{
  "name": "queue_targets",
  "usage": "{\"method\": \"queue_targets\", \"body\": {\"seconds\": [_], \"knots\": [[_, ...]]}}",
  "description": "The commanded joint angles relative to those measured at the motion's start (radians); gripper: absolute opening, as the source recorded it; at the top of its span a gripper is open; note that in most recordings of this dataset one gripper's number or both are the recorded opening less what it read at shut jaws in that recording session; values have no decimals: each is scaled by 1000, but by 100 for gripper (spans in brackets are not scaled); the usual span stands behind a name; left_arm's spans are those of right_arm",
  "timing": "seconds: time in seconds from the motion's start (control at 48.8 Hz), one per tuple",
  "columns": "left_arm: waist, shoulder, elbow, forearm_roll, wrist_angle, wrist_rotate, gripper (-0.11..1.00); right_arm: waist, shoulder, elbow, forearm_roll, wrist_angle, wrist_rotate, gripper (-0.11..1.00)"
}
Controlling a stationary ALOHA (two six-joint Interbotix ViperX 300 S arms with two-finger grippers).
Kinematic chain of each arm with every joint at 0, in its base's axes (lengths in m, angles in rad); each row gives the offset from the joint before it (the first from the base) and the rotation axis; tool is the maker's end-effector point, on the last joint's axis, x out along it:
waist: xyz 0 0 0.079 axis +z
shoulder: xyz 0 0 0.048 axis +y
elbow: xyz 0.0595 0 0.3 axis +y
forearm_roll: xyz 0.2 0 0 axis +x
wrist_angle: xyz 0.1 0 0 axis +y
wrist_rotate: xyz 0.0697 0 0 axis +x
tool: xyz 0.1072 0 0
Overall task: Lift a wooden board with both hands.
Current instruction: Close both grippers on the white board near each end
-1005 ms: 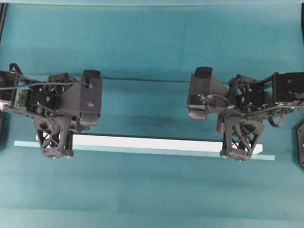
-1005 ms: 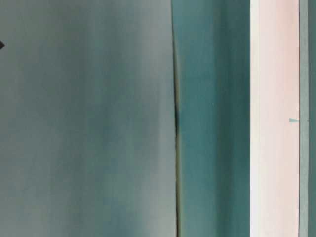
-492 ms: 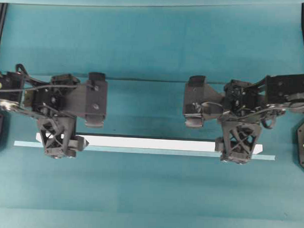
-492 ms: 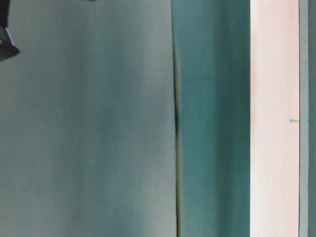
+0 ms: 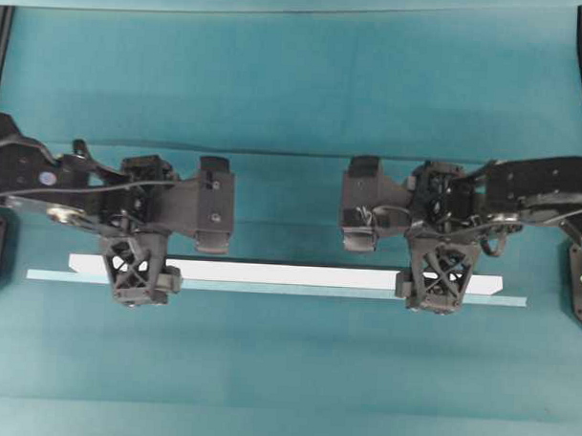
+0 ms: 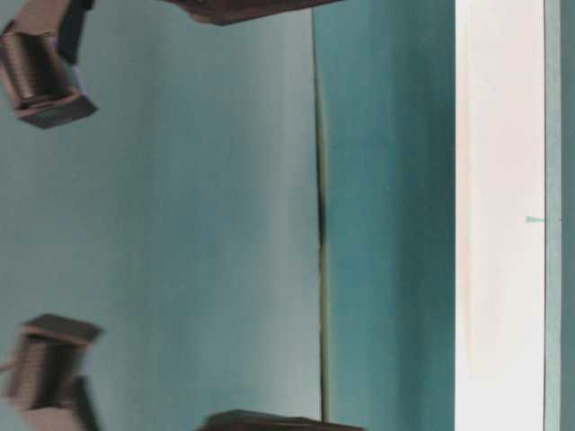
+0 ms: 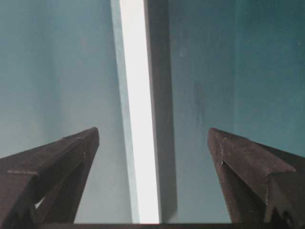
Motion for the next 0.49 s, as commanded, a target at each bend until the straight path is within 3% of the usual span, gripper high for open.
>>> {"method": "queue_targets", "body": {"seconds": [0.0,0.472], "knots": [[-9,25,12,3,-40,-2,98,8,23,12,2,-37,8,95],[-12,124,75,3,-209,0,98,14,126,66,3,-183,8,95]]}}
